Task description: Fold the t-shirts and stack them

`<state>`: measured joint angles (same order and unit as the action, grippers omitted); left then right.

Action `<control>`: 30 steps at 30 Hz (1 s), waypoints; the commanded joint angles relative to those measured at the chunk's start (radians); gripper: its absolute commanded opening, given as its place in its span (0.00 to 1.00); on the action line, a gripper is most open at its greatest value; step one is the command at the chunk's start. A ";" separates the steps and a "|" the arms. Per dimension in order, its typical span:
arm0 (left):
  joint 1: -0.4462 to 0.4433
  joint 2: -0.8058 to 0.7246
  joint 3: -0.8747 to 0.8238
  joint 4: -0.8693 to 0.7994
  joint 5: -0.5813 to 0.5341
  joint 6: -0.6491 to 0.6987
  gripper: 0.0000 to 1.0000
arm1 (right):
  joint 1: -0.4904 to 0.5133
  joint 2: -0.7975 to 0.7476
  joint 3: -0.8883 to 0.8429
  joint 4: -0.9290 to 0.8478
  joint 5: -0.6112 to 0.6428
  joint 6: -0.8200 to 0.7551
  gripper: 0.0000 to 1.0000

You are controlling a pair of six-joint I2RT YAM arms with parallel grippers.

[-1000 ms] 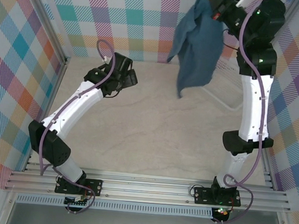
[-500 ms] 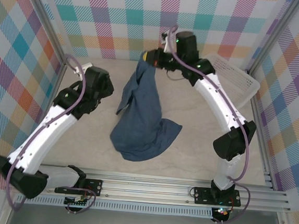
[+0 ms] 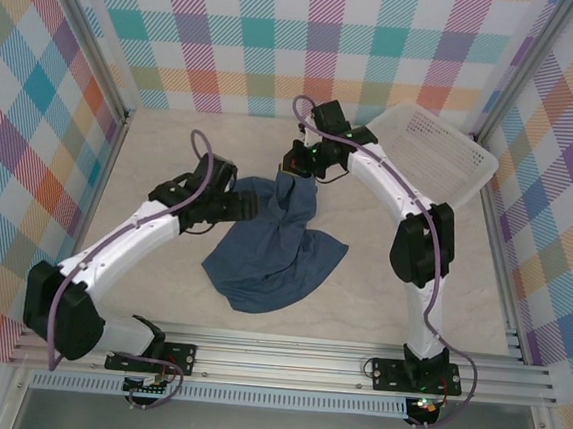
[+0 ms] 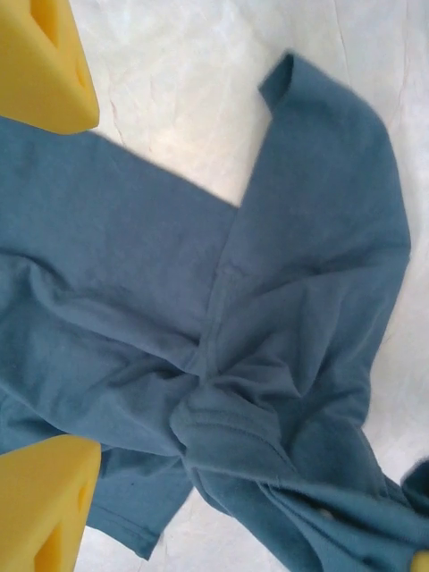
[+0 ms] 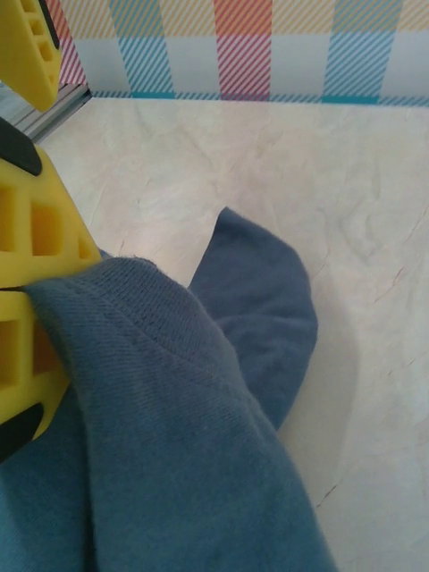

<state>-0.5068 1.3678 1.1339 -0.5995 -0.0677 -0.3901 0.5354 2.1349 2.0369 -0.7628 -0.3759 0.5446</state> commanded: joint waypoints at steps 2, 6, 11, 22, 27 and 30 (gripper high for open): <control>-0.054 0.103 0.043 0.124 0.008 0.103 0.97 | -0.002 0.040 0.106 -0.101 0.002 -0.012 0.00; -0.097 0.234 0.127 0.133 -0.016 0.141 0.98 | -0.003 0.051 0.124 -0.115 -0.004 -0.009 0.00; -0.113 0.368 0.199 0.080 -0.217 0.132 0.81 | -0.012 0.037 0.120 -0.113 -0.003 0.003 0.00; -0.074 0.265 0.186 -0.001 -0.243 0.239 0.01 | -0.041 0.005 0.124 -0.142 0.051 -0.011 0.00; -0.019 0.197 0.207 -0.090 -0.194 0.325 0.00 | -0.041 -0.038 0.123 -0.125 0.064 -0.005 0.00; 0.011 0.169 0.250 -0.129 -0.171 0.373 0.00 | -0.041 -0.083 0.116 -0.097 0.088 -0.008 0.00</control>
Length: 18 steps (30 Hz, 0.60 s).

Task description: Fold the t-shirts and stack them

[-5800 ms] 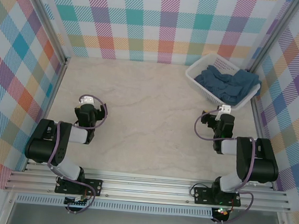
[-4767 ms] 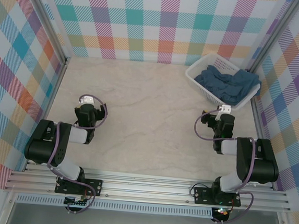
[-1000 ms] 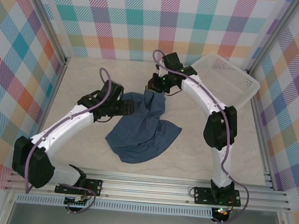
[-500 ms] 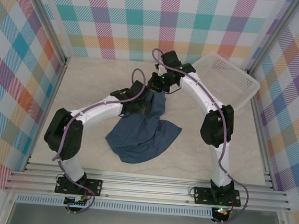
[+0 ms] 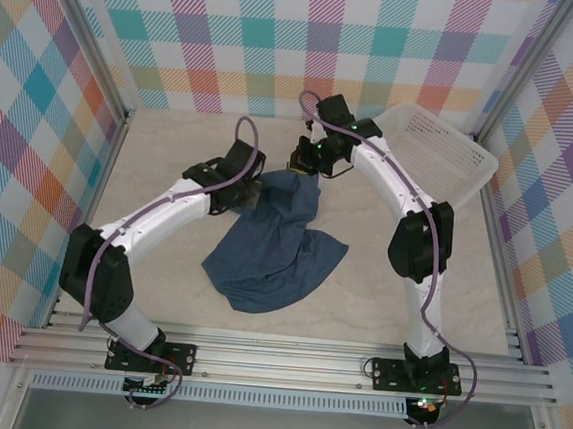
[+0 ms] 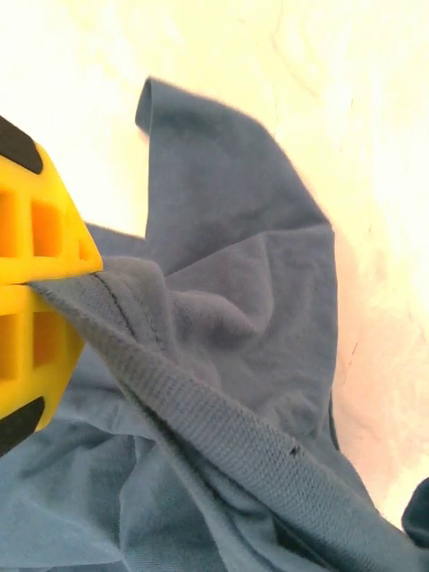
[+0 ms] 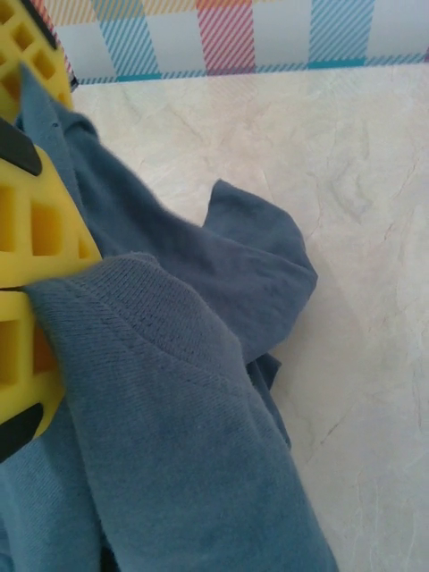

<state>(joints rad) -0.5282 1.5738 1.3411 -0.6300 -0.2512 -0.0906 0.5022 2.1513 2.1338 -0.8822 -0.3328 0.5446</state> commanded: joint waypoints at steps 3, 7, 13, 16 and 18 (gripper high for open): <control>0.051 -0.046 0.110 -0.130 0.072 0.116 0.00 | -0.008 -0.154 0.007 0.080 0.076 -0.003 0.00; 0.053 -0.048 0.213 -0.146 0.186 0.142 0.00 | -0.008 -0.263 -0.056 0.208 0.167 -0.001 0.00; 0.038 -0.042 0.345 -0.163 0.438 0.052 0.00 | -0.008 -0.418 -0.090 0.290 0.393 -0.073 0.00; -0.005 -0.044 0.406 -0.143 0.585 -0.028 0.00 | -0.008 -0.521 -0.163 0.402 0.459 -0.135 0.00; -0.041 -0.045 0.450 -0.130 0.665 -0.073 0.00 | -0.008 -0.577 -0.195 0.474 0.492 -0.180 0.00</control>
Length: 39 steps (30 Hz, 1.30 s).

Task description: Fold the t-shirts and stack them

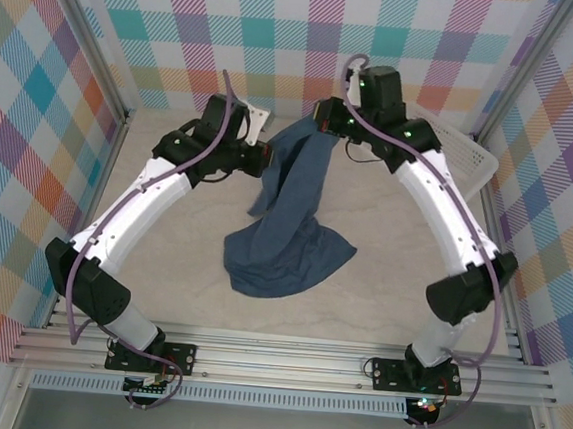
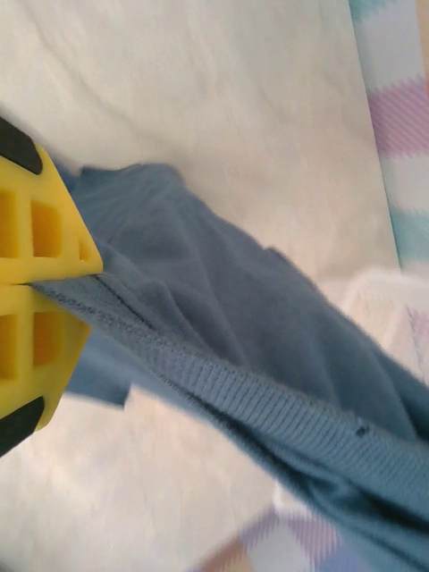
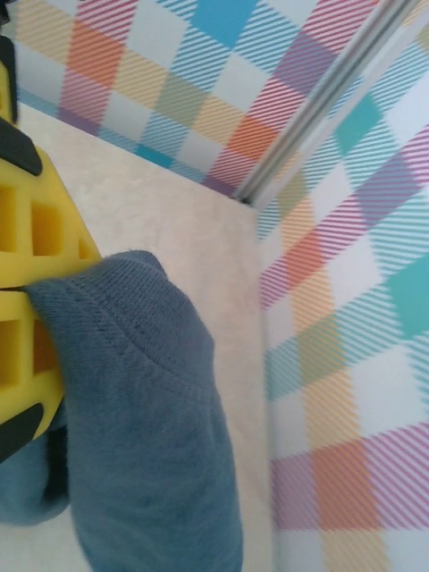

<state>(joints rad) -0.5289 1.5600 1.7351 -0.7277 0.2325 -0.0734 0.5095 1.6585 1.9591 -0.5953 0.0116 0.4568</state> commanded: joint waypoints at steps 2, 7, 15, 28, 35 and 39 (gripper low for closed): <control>-0.066 -0.030 0.110 -0.031 0.242 -0.131 0.00 | -0.015 -0.131 -0.029 0.256 0.181 -0.141 0.00; -0.074 -0.028 0.231 0.012 0.393 -0.246 0.00 | -0.019 -0.134 0.071 0.337 0.190 -0.231 0.00; 0.031 0.030 0.297 -0.192 0.250 -0.284 0.00 | -0.028 0.197 0.427 0.230 -0.058 -0.165 0.00; 0.529 0.280 -0.036 -0.358 -0.340 -0.389 0.00 | 0.005 0.678 0.676 -0.289 -0.231 0.040 0.54; 0.526 0.267 -0.158 -0.323 -0.435 -0.375 0.30 | -0.001 0.134 -0.356 0.123 -0.115 0.131 0.57; 0.483 0.118 -0.293 -0.316 -0.458 -0.393 0.43 | -0.002 -0.089 -0.707 0.108 -0.102 0.147 0.60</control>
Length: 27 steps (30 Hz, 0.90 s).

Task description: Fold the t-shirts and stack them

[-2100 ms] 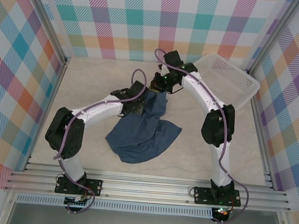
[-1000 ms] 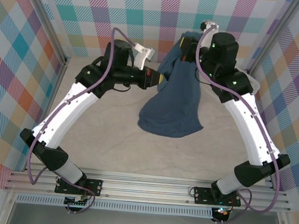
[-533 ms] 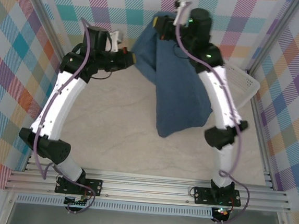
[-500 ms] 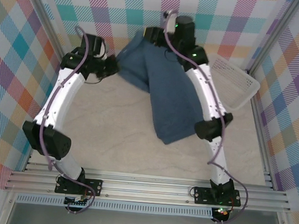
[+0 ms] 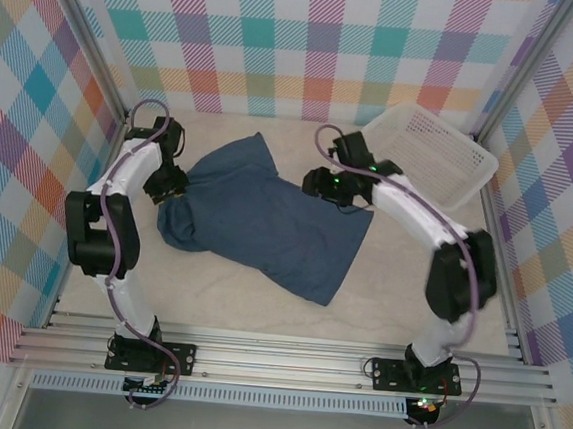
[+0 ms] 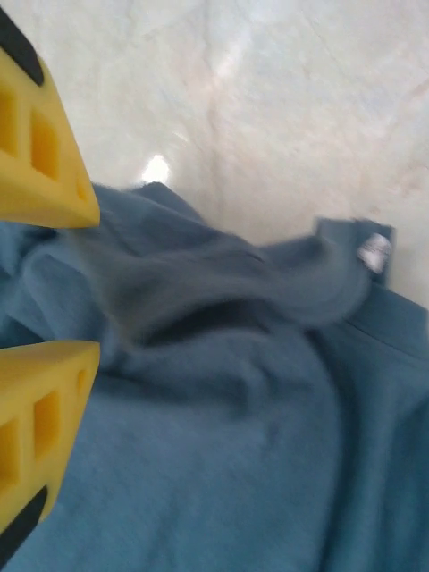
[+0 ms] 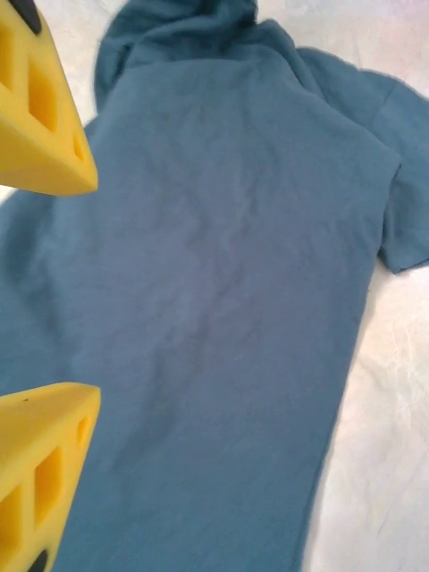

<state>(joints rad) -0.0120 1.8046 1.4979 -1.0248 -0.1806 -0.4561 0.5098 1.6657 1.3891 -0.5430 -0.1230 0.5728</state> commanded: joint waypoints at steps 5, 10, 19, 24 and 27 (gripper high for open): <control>-0.040 -0.282 -0.258 -0.028 0.090 -0.103 0.49 | -0.001 -0.168 -0.360 -0.071 -0.139 0.066 0.64; 0.032 -0.305 -0.389 0.066 0.179 -0.141 0.54 | 0.012 -0.071 -0.439 -0.079 -0.288 0.064 0.65; 0.084 -0.149 -0.384 0.164 0.235 -0.116 0.53 | 0.013 0.059 -0.473 -0.050 -0.336 0.125 0.54; 0.079 -0.113 -0.387 0.270 0.282 -0.110 0.11 | 0.013 0.074 -0.470 0.010 -0.309 0.187 0.19; 0.067 -0.147 -0.359 0.240 0.252 -0.087 0.00 | 0.013 0.037 -0.434 -0.014 -0.232 0.190 0.02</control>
<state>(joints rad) 0.0608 1.6875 1.1160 -0.7956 0.0700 -0.5644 0.5179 1.7290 0.9276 -0.5629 -0.4118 0.7383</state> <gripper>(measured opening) 0.052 0.046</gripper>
